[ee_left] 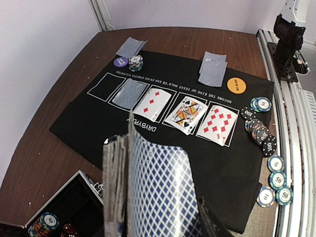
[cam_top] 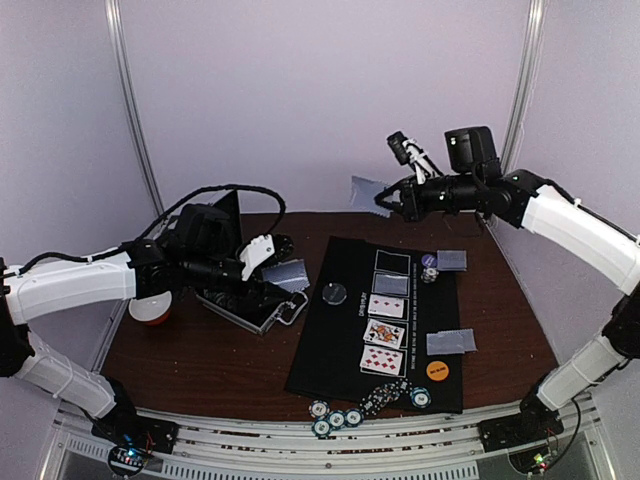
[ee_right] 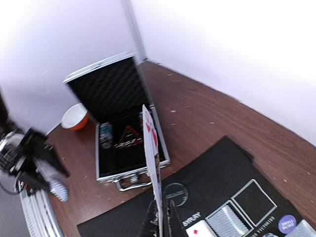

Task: Distribute texas hold em gaming equipment
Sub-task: Place the poker card in the community card area.

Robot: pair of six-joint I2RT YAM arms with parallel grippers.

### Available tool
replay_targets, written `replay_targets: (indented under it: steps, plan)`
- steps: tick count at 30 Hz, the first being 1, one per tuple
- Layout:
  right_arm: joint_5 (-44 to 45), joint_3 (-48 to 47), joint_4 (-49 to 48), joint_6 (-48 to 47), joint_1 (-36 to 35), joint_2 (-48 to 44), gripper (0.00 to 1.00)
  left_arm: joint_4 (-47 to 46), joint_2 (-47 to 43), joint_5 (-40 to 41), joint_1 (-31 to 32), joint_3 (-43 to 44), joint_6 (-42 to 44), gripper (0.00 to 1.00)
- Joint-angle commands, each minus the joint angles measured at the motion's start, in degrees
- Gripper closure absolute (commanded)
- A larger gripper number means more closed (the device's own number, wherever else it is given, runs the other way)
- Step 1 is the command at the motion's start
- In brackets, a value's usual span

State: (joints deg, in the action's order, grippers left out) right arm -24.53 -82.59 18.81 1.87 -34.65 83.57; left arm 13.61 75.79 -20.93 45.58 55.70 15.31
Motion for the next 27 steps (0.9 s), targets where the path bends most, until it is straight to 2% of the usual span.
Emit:
replay_targets:
  steps: [1, 4, 7, 14, 19, 27]
  plan:
    - [-0.1, -6.4, 6.3, 6.4, 8.2, 8.2, 1.0, -2.1, -0.8, -1.3, 0.1, 0.5, 0.2, 0.59]
    - [0.4, -11.2, 9.1, 7.0, 11.5, 16.3, 1.0, -2.1, -0.8, -1.2, 0.1, 0.5, 0.1, 0.59]
    - [-2.7, -16.7, 10.8, 7.1, 15.0, 25.2, 1.0, -2.0, -0.9, -1.0, 0.1, 0.5, 0.2, 0.59]
    - [-7.8, -31.1, 20.5, 6.1, 18.6, 44.8, 1.0, -2.1, -0.7, -0.5, 0.1, 0.1, 0.5, 0.59]
    - [-7.5, -32.1, 24.0, 5.0, 19.9, 50.6, 1.0, -2.0, -0.2, -0.3, 0.1, 0.1, 0.6, 0.59]
    - [-7.2, -30.0, 27.0, 2.3, 20.9, 53.0, 1.0, -2.1, 0.5, -0.1, 0.1, 0.2, 0.8, 0.59]
